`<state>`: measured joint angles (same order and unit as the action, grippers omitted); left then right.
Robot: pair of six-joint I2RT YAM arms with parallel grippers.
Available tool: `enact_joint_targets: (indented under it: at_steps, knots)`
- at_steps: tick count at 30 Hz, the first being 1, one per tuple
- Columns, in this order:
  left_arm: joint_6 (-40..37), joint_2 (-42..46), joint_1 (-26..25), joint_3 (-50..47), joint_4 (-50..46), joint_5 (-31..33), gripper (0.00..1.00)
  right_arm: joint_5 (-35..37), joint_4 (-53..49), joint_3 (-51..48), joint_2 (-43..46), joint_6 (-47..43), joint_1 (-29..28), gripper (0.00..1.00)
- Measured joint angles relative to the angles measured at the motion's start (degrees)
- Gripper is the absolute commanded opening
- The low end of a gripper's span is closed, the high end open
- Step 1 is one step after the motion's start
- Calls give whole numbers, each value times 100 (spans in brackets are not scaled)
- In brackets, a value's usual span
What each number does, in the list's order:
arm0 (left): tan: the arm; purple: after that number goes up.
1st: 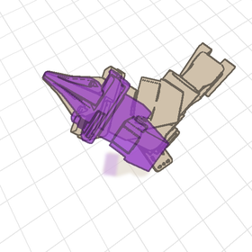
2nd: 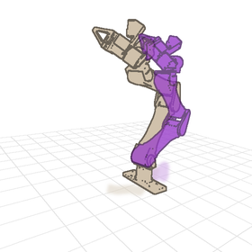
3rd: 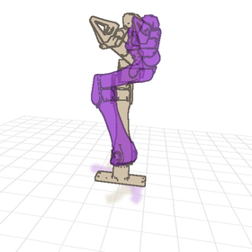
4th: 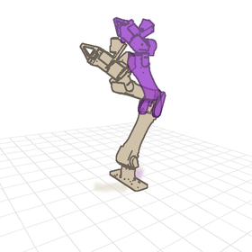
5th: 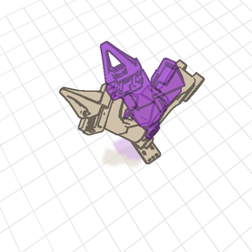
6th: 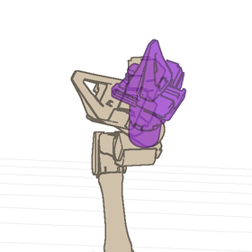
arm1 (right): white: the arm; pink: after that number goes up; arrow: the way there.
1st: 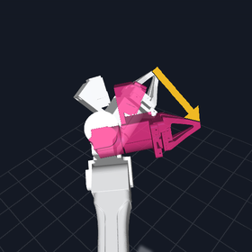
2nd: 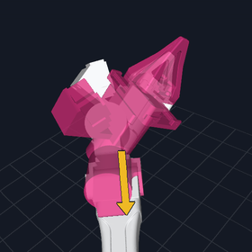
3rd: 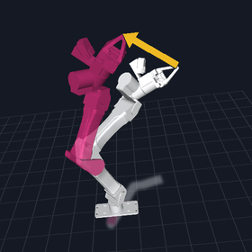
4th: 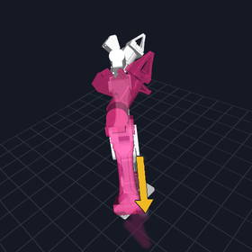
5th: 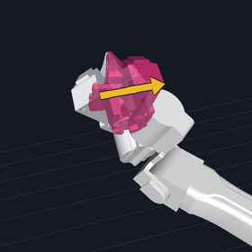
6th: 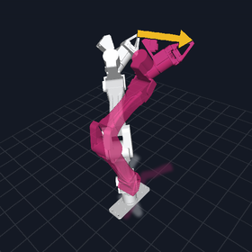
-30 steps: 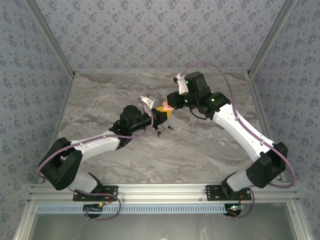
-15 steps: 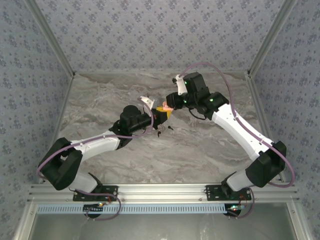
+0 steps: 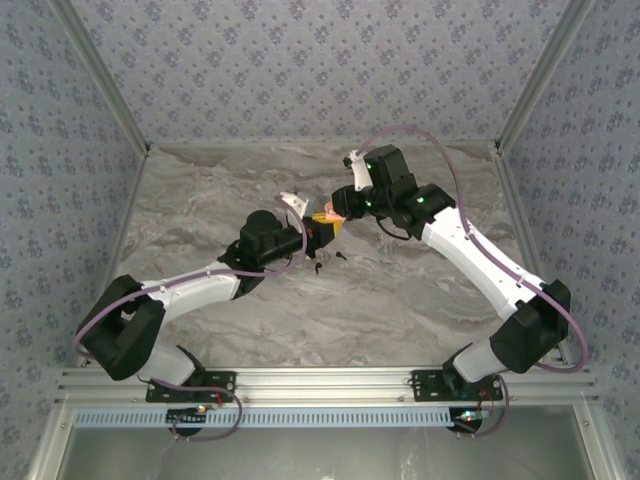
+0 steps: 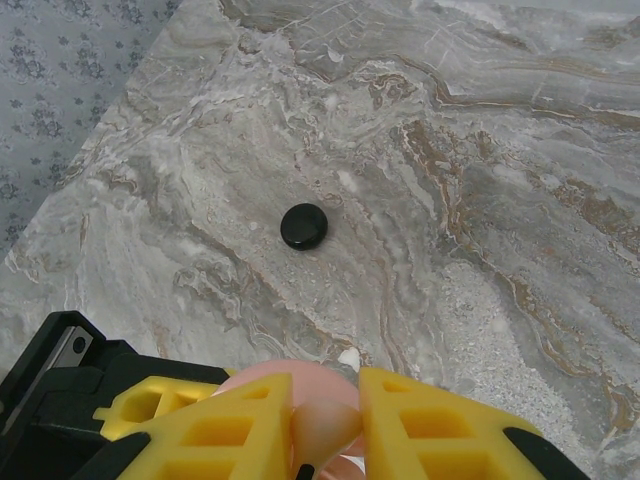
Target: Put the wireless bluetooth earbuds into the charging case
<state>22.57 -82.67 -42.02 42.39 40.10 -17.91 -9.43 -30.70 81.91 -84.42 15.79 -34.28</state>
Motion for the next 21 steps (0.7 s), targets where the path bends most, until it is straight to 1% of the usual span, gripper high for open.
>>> enact_joint_targets:
  at_steps: [21]
  knots:
    - [2, 2, 0, 0, 2, 63, 13, 33, -59, 0, -2, 26, -37, 23]
